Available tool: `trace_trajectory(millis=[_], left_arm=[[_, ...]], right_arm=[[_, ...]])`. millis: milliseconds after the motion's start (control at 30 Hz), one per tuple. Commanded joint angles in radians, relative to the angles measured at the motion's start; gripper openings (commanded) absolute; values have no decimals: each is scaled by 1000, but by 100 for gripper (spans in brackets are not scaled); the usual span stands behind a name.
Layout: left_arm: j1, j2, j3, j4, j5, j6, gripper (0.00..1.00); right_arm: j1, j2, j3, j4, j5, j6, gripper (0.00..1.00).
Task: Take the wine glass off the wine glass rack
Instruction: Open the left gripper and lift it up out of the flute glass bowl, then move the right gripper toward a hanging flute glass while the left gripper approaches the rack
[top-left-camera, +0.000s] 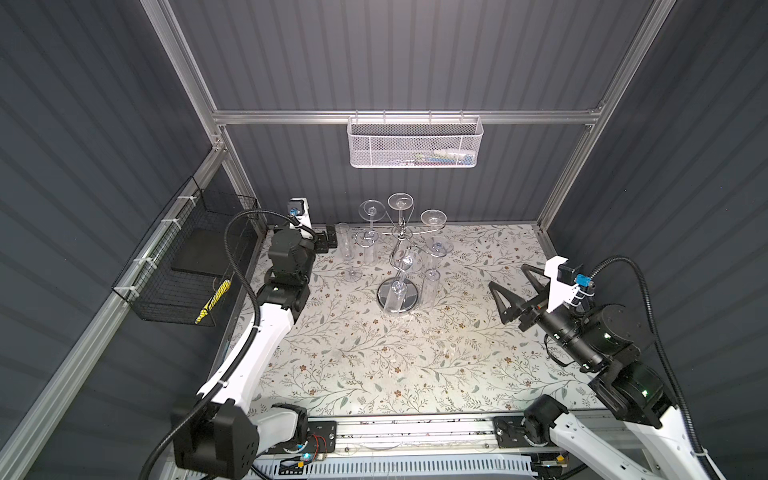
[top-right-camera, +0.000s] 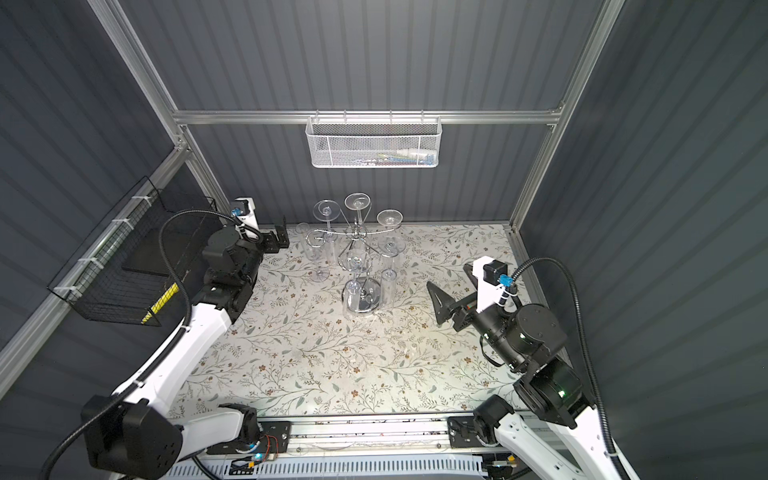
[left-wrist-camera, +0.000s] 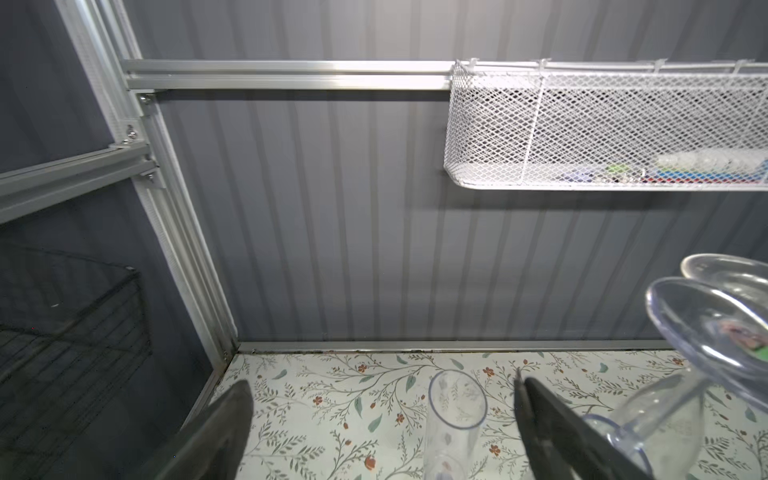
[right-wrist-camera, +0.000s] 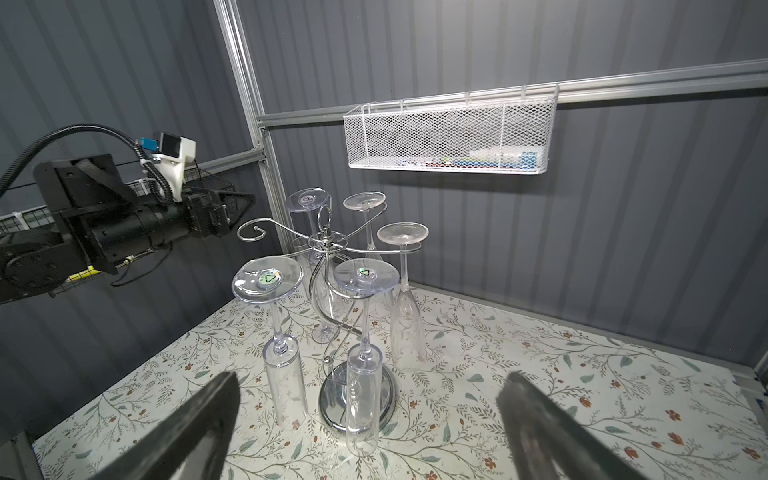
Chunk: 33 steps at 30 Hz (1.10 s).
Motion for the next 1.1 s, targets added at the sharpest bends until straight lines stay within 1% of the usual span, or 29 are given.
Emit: trace_trajectory(millis=[0,100,167,300,467,800,1067], left_arm=[[1,-81,35,-226,-44,-131,100],[1,-152,31,-318,-39,-222,100],[1,-193,30,-370,-12,-274,100],[1,-251,45,-450,79,-328,100],[1,-284,74,-539,181,-410,100],[1,-327,81,-610,374,-547,100],[1,-327,94,-619,516,-613,99]], right_arm=[[-1,-18,-12,-11,7,34,99],[-1,-21,-27,-8,10,46,99],[-1,-17,-31,-10,1,50,99],[-1,-7,-29,-21,-1,49,99],[-1,-4,-40,-12,2,57,99],[-1,29,-50,11,2,84,99],[-1,73,-44,33,-19,104,99]])
